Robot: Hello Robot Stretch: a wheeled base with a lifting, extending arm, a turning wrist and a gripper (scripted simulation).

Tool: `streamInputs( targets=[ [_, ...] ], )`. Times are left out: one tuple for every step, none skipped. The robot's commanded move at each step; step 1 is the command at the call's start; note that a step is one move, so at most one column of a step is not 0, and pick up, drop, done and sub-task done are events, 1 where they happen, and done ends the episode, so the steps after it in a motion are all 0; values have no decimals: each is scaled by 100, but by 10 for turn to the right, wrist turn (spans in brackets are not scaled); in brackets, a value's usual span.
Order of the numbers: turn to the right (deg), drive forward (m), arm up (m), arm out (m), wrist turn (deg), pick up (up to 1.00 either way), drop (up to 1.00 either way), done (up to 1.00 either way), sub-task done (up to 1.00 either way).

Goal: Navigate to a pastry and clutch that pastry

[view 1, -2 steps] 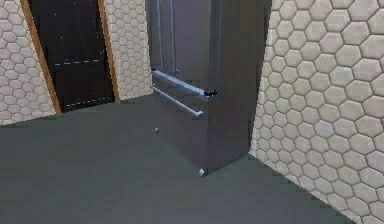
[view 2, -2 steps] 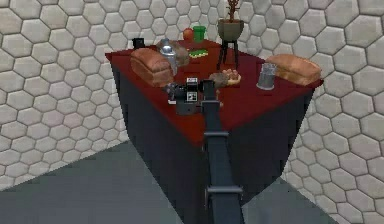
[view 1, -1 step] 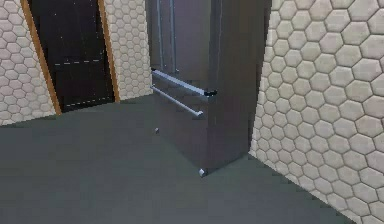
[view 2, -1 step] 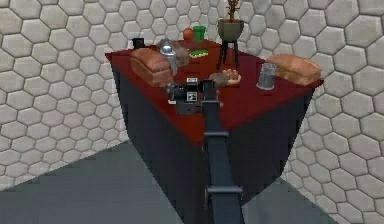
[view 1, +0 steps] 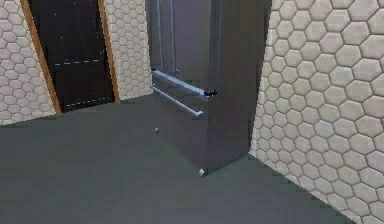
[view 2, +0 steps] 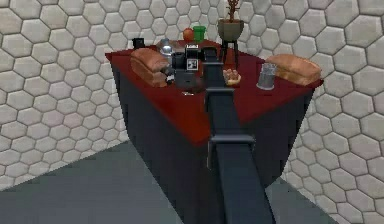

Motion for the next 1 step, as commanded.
streamInputs(
  targets=[
    [0, 0, 0, 0, 0, 0, 0, 100, 0]
  ],
)
